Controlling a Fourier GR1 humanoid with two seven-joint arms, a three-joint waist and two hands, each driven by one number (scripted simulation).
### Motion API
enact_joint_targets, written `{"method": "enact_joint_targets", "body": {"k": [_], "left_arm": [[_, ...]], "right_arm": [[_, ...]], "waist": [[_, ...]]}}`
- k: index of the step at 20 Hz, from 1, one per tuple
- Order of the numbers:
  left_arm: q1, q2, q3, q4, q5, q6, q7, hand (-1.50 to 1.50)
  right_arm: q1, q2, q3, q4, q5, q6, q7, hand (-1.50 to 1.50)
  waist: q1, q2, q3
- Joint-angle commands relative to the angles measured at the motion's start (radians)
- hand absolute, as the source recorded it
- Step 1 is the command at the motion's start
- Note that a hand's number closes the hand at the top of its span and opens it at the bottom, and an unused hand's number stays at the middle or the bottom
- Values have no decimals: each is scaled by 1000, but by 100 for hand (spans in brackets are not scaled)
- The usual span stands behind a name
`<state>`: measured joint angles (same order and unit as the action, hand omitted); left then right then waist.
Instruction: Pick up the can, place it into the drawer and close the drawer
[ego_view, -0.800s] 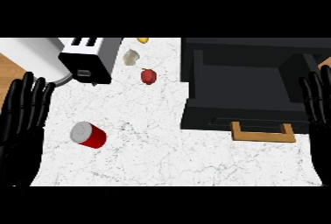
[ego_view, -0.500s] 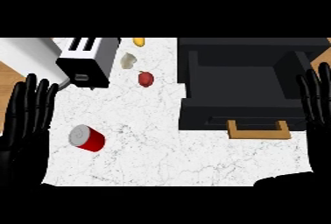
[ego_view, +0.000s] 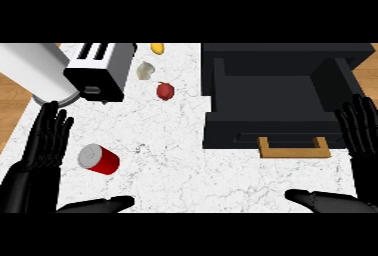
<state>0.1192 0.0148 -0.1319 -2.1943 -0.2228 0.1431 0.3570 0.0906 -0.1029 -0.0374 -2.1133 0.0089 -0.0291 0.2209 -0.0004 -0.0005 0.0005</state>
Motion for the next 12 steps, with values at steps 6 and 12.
{"method": "enact_joint_targets", "body": {"k": [6, 12], "left_arm": [[119, -12, -39, -161, -14, 16, 107, -150], [-31, 23, 108, -56, 38, 40, 158, -150]], "right_arm": [[30, 23, -22, 34, -3, 19, -39, -150], [166, 46, -18, 22, 0, 74, -154, -150]], "waist": [[4, -1, -1], [-3, 0, 0]]}}
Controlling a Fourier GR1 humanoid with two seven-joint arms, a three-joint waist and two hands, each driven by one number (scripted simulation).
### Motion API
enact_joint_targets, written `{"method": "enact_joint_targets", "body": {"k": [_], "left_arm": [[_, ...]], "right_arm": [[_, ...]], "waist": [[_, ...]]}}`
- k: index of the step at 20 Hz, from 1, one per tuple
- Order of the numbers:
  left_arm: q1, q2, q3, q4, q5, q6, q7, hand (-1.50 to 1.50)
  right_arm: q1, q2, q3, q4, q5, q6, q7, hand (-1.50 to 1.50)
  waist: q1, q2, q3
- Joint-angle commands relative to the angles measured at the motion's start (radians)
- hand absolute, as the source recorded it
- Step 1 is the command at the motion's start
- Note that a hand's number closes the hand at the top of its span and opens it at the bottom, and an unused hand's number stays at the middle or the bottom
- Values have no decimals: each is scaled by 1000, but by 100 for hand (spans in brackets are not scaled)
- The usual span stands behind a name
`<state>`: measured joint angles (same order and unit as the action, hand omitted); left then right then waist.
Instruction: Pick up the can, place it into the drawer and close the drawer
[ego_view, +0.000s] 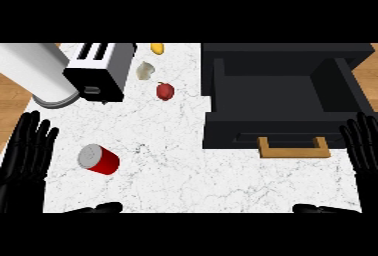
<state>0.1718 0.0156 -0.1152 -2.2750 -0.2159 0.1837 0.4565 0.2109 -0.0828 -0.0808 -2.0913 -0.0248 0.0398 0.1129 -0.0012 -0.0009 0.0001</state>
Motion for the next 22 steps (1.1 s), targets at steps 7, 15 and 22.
{"method": "enact_joint_targets", "body": {"k": [7, 15, 22], "left_arm": [[3, -3, 77, 187, 90, 3, -173, -150], [-91, -15, 106, 374, 84, 16, -243, -150], [-21, -5, 167, 430, 145, -14, -361, -150]], "right_arm": [[35, 23, -10, -4, 14, 28, -24, -150], [49, -9, -109, -8, -62, 93, -32, -150], [60, 4, -115, -4, -45, 113, -47, -150]], "waist": [[0, 0, -1], [-2, 1, 0], [-1, 0, 0]]}}
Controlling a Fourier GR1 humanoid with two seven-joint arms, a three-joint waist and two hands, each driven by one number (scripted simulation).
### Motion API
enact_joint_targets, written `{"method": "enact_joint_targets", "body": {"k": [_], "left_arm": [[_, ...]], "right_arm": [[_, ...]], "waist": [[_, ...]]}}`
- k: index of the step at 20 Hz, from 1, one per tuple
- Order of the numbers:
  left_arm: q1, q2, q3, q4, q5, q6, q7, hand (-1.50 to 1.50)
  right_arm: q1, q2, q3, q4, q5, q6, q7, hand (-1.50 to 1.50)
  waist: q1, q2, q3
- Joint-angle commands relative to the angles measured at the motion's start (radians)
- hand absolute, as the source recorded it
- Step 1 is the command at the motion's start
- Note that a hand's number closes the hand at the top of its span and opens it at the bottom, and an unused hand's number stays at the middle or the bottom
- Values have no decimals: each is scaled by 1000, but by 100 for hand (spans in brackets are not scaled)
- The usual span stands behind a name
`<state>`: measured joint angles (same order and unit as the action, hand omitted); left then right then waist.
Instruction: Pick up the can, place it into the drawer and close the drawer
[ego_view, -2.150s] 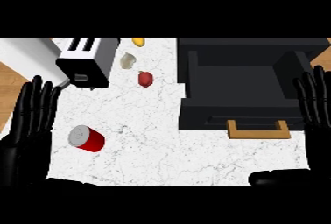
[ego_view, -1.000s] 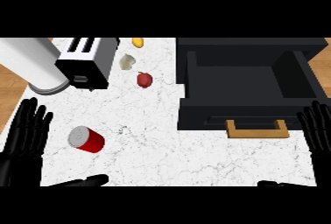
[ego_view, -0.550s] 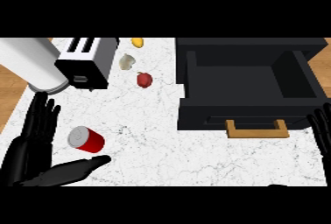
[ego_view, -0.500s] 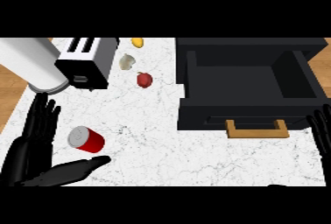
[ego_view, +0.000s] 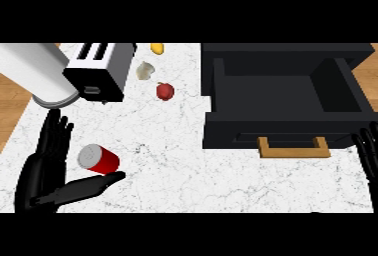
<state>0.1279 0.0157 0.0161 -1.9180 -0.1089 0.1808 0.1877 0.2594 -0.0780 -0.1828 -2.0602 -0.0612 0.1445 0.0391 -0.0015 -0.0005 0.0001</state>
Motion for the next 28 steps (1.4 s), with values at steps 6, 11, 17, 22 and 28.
{"method": "enact_joint_targets", "body": {"k": [6, 11, 17, 22, 28], "left_arm": [[24, -5, 17, 158, 17, 19, -140, -150], [104, 44, 92, 177, 92, -33, -250, -150], [85, 27, 106, 309, 95, -45, -347, -150], [34, 36, 123, 399, 81, -43, -379, -150], [84, 48, 139, 425, 106, -88, -442, -150]], "right_arm": [[24, 20, -25, 3, -8, 35, -33, -150], [41, 22, -30, 19, 9, 57, -69, -150], [-125, 18, -30, 71, 28, -8, 48, -150], [-12, 34, -30, -24, 17, 42, 40, -150], [-45, 56, -26, 46, 45, 27, -31, -150]], "waist": [[-1, 0, 0], [1, 0, 0], [4, 1, 0], [0, 0, 0], [3, 0, 0]]}}
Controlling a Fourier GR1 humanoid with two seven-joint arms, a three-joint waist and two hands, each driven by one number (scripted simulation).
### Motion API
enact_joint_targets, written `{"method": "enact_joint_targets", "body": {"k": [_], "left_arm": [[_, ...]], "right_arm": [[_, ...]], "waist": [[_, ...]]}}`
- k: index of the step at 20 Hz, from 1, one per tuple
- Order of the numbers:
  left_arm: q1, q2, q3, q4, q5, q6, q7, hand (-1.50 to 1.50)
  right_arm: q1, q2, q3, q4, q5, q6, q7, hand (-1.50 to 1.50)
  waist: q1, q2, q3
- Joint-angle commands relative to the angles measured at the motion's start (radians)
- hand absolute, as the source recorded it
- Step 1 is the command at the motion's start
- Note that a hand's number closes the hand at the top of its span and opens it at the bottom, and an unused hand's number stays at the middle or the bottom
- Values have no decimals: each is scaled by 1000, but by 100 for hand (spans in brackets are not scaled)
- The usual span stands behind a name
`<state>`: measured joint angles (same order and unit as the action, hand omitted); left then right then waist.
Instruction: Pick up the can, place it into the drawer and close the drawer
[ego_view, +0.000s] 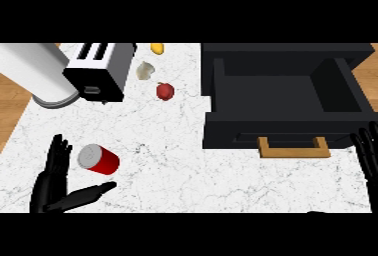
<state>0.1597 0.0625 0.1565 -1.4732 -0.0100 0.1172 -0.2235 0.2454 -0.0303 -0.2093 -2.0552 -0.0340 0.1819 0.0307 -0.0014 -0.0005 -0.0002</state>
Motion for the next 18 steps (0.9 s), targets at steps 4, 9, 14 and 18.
{"method": "enact_joint_targets", "body": {"k": [4, 9, 14, 18], "left_arm": [[14, 0, 29, 63, 23, -10, -53, -150], [11, 20, 64, 163, 64, -60, -114, -150], [-46, 25, 68, 207, 73, -50, -110, -150], [-160, 9, 65, 384, 37, -4, -197, -150]], "right_arm": [[36, 28, 41, -2, 48, -8, -40, -150], [33, 16, 14, -33, 32, 18, -28, -150], [50, 29, -6, -16, 9, 29, -52, -150], [-64, -30, -56, -24, -55, 22, 88, -150]], "waist": [[1, 0, 0], [1, 0, 0], [0, 0, 0], [-1, 1, 0]]}}
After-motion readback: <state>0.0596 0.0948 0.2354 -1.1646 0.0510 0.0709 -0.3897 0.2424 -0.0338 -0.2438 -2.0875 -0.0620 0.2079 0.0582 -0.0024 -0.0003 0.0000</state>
